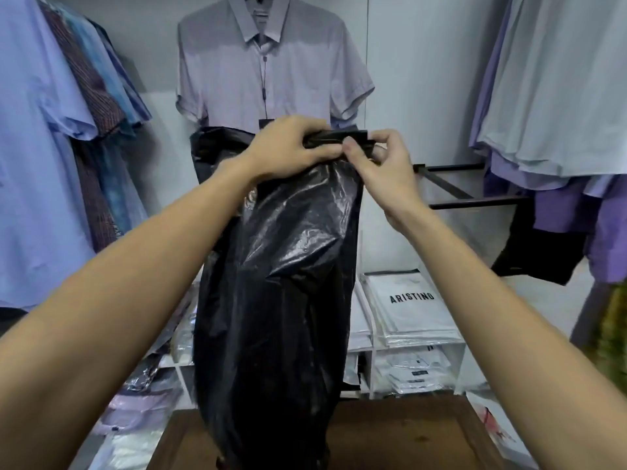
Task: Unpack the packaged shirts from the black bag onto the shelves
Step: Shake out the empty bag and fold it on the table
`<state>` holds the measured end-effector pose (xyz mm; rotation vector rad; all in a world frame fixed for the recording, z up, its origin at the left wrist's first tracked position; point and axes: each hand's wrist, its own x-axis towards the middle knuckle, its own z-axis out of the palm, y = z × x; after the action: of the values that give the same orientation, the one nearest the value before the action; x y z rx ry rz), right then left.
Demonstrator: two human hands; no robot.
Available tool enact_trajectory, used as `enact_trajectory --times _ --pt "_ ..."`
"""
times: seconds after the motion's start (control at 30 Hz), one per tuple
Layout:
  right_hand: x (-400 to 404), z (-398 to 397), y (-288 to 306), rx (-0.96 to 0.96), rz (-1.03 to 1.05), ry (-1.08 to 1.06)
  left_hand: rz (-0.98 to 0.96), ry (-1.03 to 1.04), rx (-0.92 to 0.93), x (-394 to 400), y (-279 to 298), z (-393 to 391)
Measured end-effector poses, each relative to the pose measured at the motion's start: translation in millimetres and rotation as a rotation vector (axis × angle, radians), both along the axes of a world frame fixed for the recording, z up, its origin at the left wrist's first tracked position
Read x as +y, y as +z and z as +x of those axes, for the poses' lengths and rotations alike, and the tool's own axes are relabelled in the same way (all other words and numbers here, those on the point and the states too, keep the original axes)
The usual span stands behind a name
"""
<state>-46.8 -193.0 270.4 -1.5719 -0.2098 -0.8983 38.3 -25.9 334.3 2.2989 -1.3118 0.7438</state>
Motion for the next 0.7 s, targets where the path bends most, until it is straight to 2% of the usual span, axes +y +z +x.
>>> enact_trajectory --times 0.07,0.13,0.27,0.33,0.43,0.5,0.6,0.63,0.7 --pt "4 -9 -26 0.049 -0.054 0.053 -0.117 -0.051 0.099 3 3 11" --pt "6 -20 -61 0.094 -0.142 0.019 -0.163 -0.029 0.199 7 5 18" --pt "14 -37 -144 -0.001 -0.193 -0.149 -0.175 0.122 0.185 11 9 27" --pt "22 -42 -183 0.162 -0.212 -0.035 -0.195 0.139 0.175 12 10 28" --pt "32 -36 -240 0.481 -0.379 0.064 -0.189 0.148 0.142 10 10 26" --pt "37 -27 -268 0.601 -0.339 0.058 -0.185 0.144 0.145 10 11 26" --pt "42 -23 -290 0.727 -0.104 0.203 -0.178 0.154 0.081 11 11 27" --pt "46 -22 -297 0.738 -0.072 0.275 -0.179 0.176 0.038 11 11 27" --pt "52 -24 -311 0.693 -0.064 0.252 -0.197 0.233 -0.034 15 11 26"
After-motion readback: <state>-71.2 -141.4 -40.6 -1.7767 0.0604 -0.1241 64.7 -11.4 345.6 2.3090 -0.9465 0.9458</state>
